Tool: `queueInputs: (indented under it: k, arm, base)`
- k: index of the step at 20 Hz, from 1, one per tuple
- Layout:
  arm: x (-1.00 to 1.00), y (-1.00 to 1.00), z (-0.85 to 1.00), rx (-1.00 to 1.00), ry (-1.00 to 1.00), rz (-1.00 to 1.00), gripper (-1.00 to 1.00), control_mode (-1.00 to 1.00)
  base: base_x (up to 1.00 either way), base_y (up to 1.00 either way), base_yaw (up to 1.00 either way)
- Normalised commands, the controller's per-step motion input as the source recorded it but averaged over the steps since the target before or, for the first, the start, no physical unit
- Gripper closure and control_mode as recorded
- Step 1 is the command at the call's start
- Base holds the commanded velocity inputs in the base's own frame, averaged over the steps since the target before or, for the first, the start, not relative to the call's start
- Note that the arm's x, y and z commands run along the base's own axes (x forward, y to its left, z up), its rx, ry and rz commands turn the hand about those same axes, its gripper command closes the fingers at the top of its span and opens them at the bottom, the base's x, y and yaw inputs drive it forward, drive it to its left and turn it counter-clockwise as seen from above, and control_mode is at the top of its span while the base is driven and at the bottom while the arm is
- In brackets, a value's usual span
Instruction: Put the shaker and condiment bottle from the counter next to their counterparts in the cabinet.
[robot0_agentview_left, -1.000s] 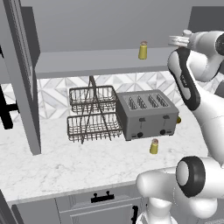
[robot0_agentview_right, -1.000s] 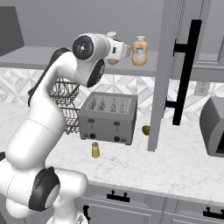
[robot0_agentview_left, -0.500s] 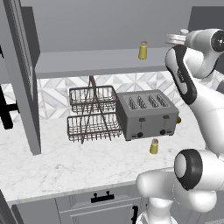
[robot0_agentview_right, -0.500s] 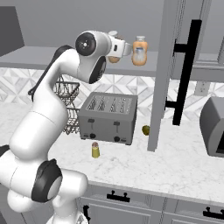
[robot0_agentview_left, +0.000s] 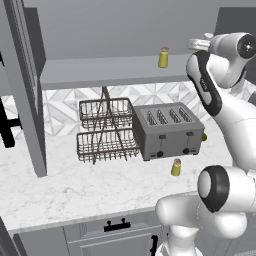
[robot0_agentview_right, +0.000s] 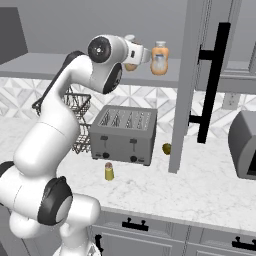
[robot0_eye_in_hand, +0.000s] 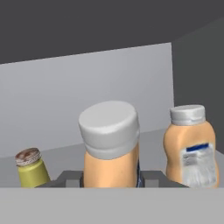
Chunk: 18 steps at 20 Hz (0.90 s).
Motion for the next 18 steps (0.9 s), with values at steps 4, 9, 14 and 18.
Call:
queueInputs:
  k: [4,9,14,18]
  arm:
    - [0.05,0.00,0.00,0.00,0.00,0.00,-1.00,-1.00]
    - [0.01,0.00,0.00,-0.02,0.00,0.00,-1.00,-1.00]
    - [-0.09,0.00,0.01,-0.04,-0.04,0.00,-1.00,-1.00]
    - [-0.34,0.00,0.02,-0.04,-0.11,0.00,-1.00,-1.00]
  base:
    - [0.00,0.00,0.00]
    - [0.00,0.00,0.00]
    - [0.00,0.00,0.00]
    - [0.00,0.00,0.00]
